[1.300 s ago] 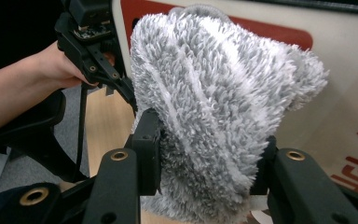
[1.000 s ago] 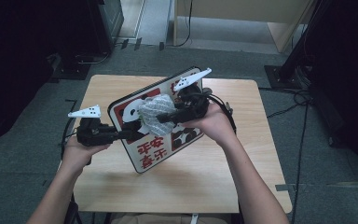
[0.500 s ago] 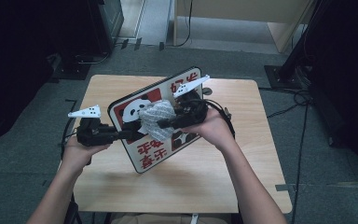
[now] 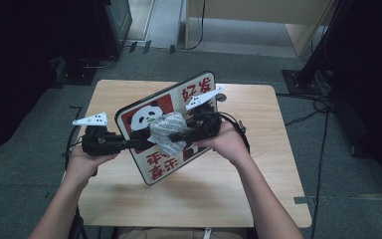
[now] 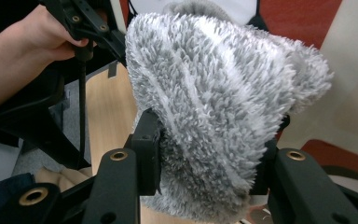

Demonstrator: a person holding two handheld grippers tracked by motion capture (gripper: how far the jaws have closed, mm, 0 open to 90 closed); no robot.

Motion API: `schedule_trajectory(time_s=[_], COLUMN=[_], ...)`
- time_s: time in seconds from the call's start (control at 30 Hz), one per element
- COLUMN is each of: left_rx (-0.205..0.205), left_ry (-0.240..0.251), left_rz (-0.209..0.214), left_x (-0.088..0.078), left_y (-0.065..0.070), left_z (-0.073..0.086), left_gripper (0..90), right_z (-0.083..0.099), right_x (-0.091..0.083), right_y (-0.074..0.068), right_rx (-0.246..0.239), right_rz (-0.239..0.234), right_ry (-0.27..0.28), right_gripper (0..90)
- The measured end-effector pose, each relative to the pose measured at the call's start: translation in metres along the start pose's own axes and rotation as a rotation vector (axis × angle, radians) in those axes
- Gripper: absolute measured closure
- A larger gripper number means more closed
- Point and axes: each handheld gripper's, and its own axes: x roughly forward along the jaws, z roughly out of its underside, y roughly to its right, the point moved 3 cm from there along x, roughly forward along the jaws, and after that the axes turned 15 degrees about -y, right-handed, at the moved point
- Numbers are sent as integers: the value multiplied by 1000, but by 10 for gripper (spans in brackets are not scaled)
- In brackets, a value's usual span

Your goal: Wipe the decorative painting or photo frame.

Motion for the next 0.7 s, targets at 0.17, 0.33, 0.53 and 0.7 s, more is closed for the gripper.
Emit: schedule_trajectory(time_s=[0.17, 0.33, 0.53, 0.7], left_rx=[1, 1, 1, 2], left_ry=[0, 0, -1, -2], left_rz=[0, 1, 1, 0], left_x=[0, 0, 0, 0], left_y=[0, 0, 0, 0], left_z=[0, 0, 0, 0], left_gripper=[762, 762, 762, 762], right_z=[7, 13, 18, 23], right_x=[6, 11, 17, 21], right_y=[2, 3, 4, 5], right_rx=[9, 8, 13, 17], right_rz=[-9, -12, -16, -17], right_ry=[-5, -4, -9, -15], right_gripper=[586, 585, 585, 585])
